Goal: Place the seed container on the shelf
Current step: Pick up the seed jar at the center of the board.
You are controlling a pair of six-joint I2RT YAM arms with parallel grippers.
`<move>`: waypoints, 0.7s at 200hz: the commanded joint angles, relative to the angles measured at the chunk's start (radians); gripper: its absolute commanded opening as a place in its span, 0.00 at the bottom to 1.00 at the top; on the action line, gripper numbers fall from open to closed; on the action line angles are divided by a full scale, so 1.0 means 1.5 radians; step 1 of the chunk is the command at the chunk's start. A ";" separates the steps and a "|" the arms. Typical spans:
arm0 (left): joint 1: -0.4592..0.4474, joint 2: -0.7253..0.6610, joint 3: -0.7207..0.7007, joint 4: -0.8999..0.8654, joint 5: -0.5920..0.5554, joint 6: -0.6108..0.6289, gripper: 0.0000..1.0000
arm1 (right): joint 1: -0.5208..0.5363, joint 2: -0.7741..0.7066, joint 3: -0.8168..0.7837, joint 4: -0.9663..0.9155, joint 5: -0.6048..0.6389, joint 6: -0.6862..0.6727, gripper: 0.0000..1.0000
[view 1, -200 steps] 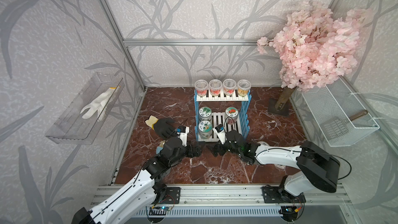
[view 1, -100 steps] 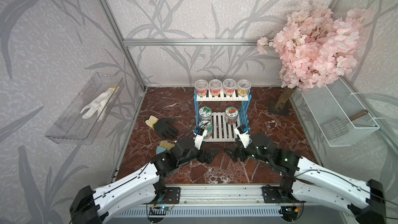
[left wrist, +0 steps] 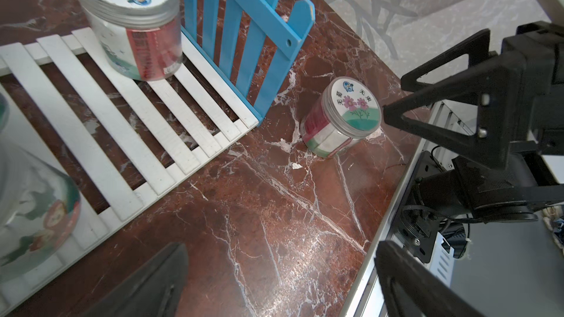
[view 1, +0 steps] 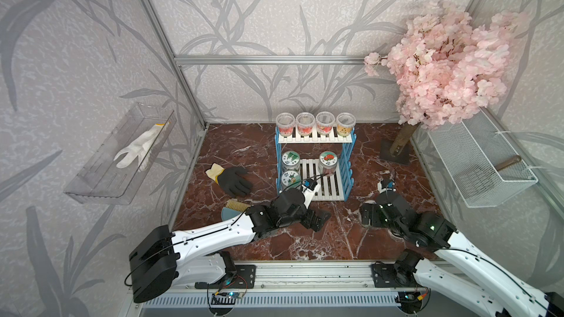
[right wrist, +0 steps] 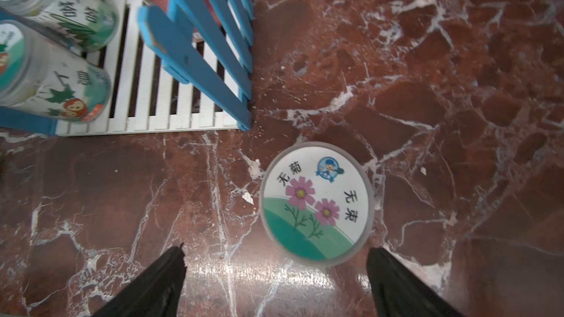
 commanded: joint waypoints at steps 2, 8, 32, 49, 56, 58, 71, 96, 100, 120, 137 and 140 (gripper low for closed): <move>-0.008 0.024 0.029 0.024 0.015 0.009 1.00 | -0.036 0.016 0.007 -0.024 -0.007 0.022 0.99; -0.011 0.032 0.031 0.029 0.018 0.008 1.00 | -0.052 0.024 0.002 -0.017 -0.013 0.019 1.00; -0.016 0.070 0.049 0.047 0.039 0.000 1.00 | -0.091 0.047 -0.015 0.019 -0.020 -0.011 0.99; -0.023 0.107 0.072 0.056 0.047 -0.005 1.00 | -0.109 0.053 -0.023 0.053 -0.028 -0.027 0.99; -0.026 0.123 0.081 0.065 0.046 -0.008 1.00 | -0.118 0.058 -0.026 0.065 -0.039 -0.034 0.99; -0.028 0.127 0.082 0.068 0.047 -0.009 1.00 | -0.120 0.060 -0.026 0.069 -0.043 -0.037 0.99; -0.035 0.158 0.099 0.084 0.044 -0.011 1.00 | -0.135 0.076 -0.031 0.087 -0.066 -0.051 0.99; -0.045 0.209 0.135 0.088 0.050 -0.004 1.00 | -0.151 0.111 -0.037 0.100 -0.083 -0.065 0.99; -0.047 0.215 0.139 0.087 0.050 -0.002 1.00 | -0.153 0.116 -0.038 0.101 -0.087 -0.068 0.99; -0.053 0.236 0.151 0.091 0.049 0.003 1.00 | -0.162 0.131 -0.047 0.114 -0.098 -0.073 0.99; -0.053 0.244 0.151 0.092 0.049 0.004 1.00 | -0.166 0.142 -0.051 0.122 -0.106 -0.078 0.99; -0.053 0.244 0.152 0.092 0.048 0.004 1.00 | -0.167 0.144 -0.052 0.124 -0.107 -0.078 0.99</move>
